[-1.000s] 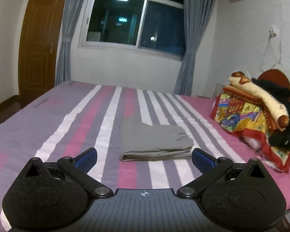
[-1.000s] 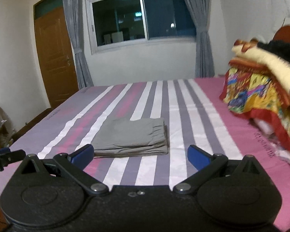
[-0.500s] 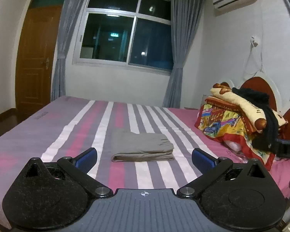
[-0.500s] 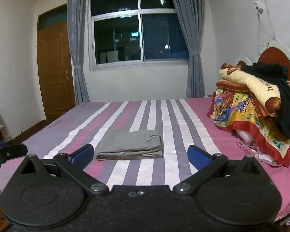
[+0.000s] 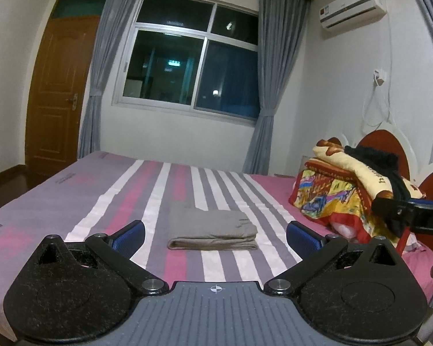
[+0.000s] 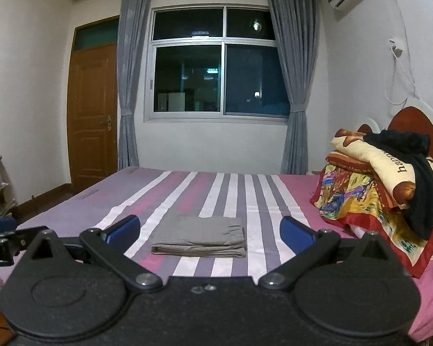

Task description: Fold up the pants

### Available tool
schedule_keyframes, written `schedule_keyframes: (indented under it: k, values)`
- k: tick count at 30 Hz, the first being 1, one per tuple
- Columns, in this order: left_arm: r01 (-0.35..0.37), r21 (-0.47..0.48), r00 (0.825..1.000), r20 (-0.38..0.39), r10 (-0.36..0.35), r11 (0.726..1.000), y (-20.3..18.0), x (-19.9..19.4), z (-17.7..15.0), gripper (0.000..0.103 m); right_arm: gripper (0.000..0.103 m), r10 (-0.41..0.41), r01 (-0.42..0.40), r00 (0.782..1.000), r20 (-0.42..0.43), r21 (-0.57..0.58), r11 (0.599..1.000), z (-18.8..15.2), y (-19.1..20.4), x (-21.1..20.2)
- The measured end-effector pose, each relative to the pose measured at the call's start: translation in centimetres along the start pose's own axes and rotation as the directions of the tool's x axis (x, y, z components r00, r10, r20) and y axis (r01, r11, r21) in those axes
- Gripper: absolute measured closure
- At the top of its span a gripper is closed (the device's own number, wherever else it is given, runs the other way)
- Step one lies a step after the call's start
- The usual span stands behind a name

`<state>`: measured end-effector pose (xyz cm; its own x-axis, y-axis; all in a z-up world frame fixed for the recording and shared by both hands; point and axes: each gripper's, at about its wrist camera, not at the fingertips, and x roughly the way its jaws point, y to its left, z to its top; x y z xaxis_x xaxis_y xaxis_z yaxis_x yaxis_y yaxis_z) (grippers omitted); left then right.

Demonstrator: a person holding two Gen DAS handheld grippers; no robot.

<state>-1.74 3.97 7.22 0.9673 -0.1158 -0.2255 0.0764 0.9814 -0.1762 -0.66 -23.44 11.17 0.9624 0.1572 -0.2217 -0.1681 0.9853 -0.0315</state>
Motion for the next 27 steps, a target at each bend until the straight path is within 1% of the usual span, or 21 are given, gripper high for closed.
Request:
schedule_keyframes:
  k: [13,27]
  values:
    - [0.006,0.020,1.000,0.003,-0.006,1.000,-1.2,-0.3,0.0,0.000,0.000,0.004,-0.004,1.000,0.002,0.010,1.000,-0.6,0.1,-0.7]
    - [0.004,0.017,1.000,0.012,-0.004,1.000,-1.1,-0.6,0.0,0.000,0.000,0.007,-0.007,1.000,0.003,0.008,1.000,-0.6,0.6,-0.9]
